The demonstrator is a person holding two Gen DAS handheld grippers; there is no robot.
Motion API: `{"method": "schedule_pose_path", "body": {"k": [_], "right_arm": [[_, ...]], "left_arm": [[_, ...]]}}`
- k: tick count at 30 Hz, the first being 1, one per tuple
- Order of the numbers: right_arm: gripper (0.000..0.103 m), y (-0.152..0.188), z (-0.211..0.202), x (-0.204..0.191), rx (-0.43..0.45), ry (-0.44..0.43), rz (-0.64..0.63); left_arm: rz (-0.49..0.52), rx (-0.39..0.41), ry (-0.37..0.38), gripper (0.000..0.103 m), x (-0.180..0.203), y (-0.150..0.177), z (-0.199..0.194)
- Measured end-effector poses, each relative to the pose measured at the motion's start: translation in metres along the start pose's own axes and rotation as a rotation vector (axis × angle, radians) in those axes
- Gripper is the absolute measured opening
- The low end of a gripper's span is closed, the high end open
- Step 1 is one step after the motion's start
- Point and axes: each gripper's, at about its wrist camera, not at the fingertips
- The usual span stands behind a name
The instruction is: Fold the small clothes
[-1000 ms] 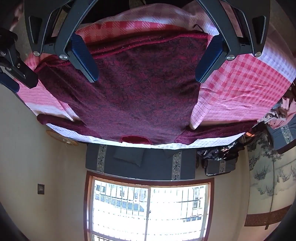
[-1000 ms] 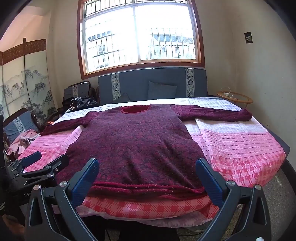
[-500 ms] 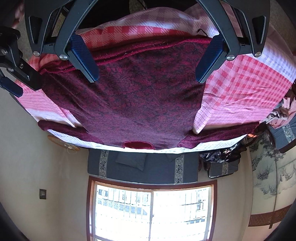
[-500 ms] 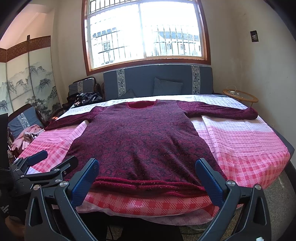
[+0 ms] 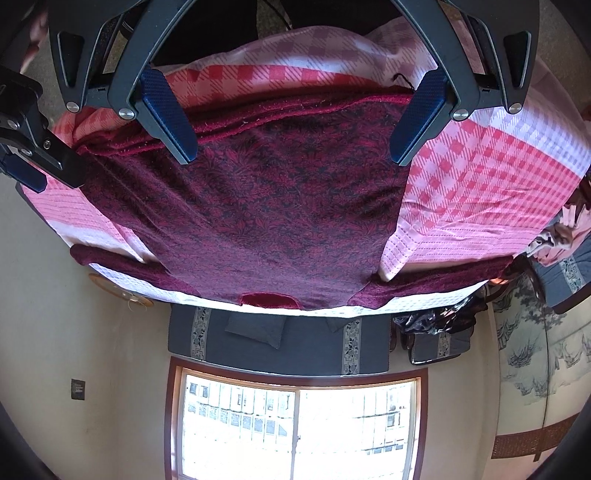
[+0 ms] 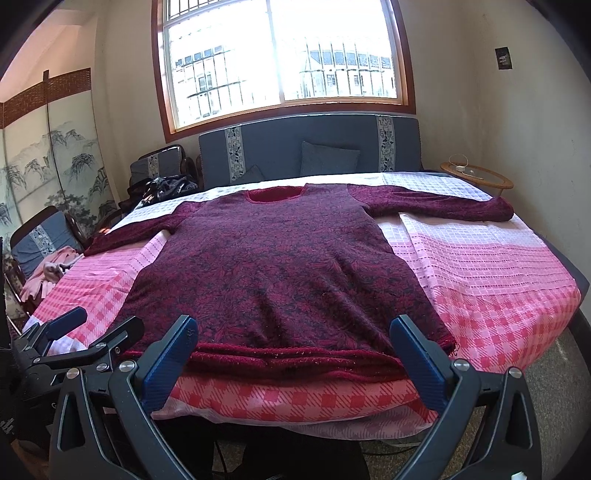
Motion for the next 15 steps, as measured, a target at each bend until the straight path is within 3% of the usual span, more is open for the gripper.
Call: {"method": "schedule_pose_path", "body": {"k": [6, 15], "right_arm": [[0.103, 0.0, 0.002, -0.002, -0.006, 0.013, -0.013], [0.103, 0.001, 0.005, -0.003, -0.014, 0.021, -0.011]], "left_arm": [[0.013, 0.026, -0.026, 0.103, 0.003, 0.006, -0.009], [-0.005, 0.041, 0.035, 0.103, -0.003, 0.008, -0.014]]}}
Point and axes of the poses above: each gripper's, at about its wrist camera, not at the fingertips, and z roughly the way its jaws point, x to its right, y to its underside, and after that the axes turned 12 degrees about -x, right-handed
